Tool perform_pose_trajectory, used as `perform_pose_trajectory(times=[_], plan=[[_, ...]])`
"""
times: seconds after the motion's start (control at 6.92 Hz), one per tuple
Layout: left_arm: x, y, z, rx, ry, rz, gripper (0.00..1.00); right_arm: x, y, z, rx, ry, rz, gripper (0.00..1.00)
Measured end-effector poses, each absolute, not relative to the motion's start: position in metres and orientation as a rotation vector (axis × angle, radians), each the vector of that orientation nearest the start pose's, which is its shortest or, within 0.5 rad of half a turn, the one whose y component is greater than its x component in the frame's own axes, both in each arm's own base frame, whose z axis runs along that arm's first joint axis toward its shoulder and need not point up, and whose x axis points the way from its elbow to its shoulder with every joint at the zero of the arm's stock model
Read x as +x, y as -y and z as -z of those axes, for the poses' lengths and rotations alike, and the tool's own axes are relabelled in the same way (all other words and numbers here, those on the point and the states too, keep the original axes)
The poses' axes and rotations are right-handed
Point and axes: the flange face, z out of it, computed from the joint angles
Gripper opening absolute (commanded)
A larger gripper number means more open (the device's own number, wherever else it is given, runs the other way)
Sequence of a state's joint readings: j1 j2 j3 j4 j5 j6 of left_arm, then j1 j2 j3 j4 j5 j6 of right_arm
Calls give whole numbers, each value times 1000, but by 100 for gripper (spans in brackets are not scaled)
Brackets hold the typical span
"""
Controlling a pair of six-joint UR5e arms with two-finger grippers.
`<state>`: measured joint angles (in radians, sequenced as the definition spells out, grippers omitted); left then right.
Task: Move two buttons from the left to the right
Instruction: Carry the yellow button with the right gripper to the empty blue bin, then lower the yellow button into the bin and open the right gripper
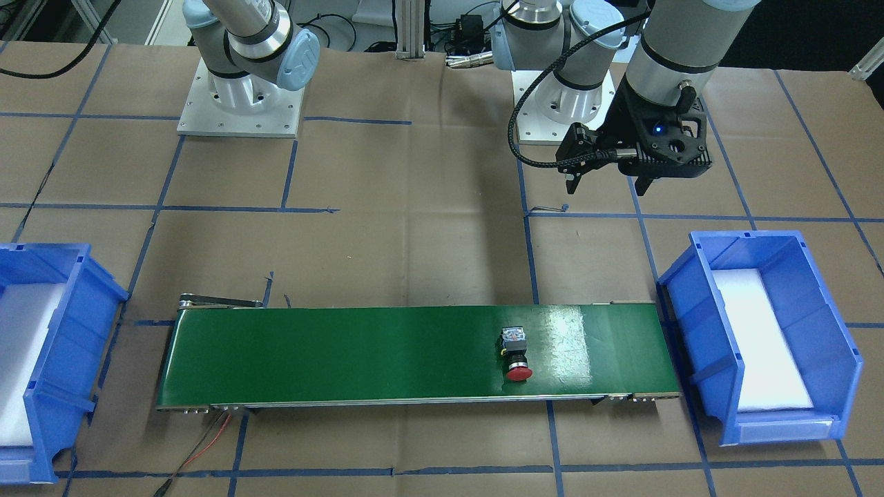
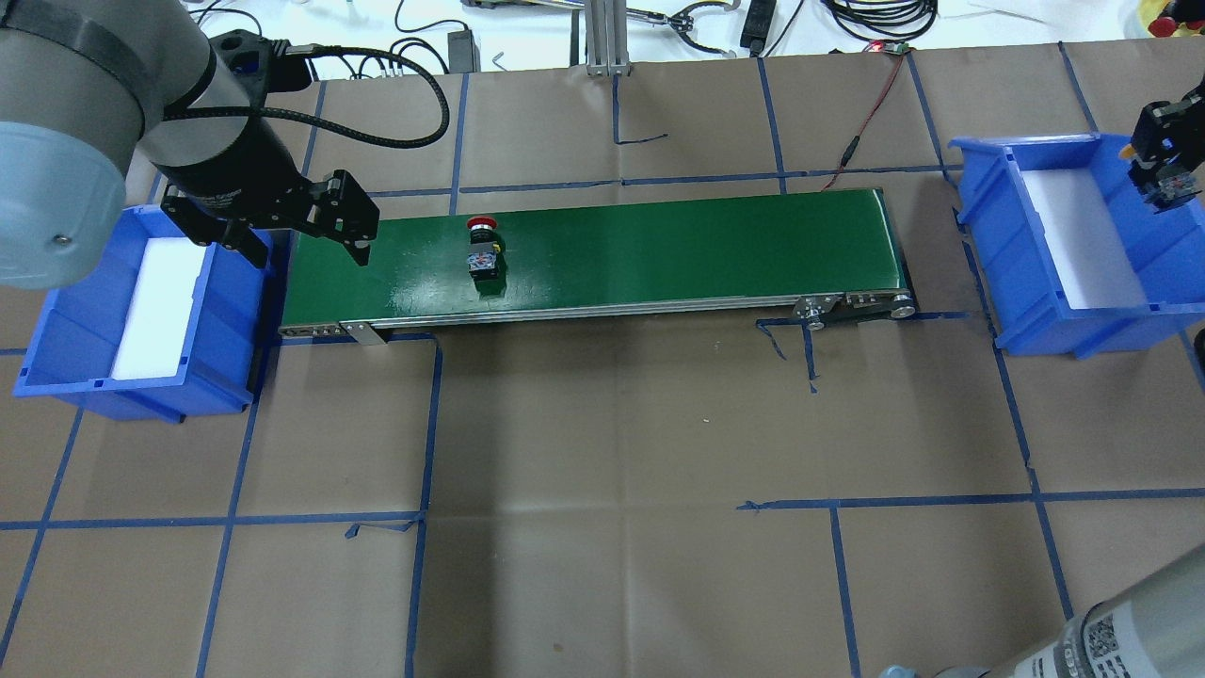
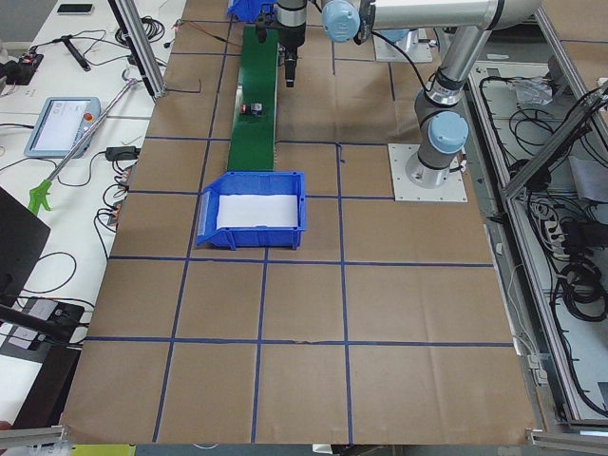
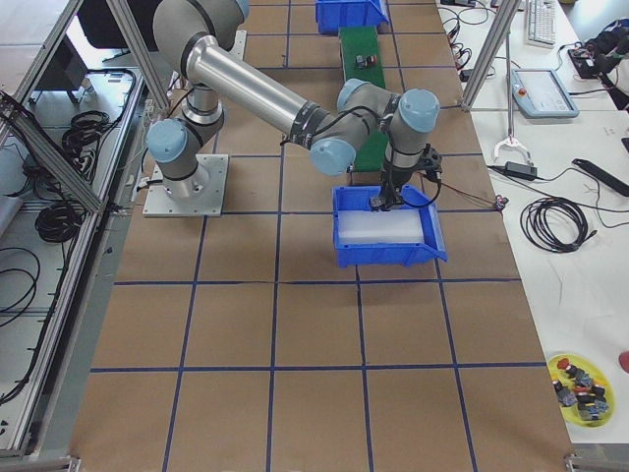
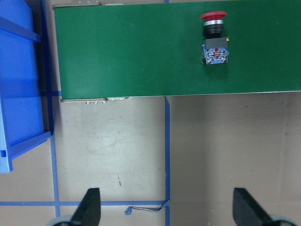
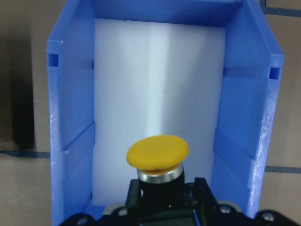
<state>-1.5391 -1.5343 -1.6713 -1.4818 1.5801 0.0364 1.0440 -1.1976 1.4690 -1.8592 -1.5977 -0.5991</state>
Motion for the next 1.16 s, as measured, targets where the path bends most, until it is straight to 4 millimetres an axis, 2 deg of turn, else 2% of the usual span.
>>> perform_pose_trajectory(times=[0.43,0.87,1.16], plan=[[-119,482,-464,-16,-3140,35,100,-194,595,-295,28,-3164,32,4],[-120,482,-465,-18,-3144,38,100,-202,589,-256,74,-3146,-27,4],[-120,481,-465,-18,-3144,37,100,-209,585,-240,94,-3134,-66,5]])
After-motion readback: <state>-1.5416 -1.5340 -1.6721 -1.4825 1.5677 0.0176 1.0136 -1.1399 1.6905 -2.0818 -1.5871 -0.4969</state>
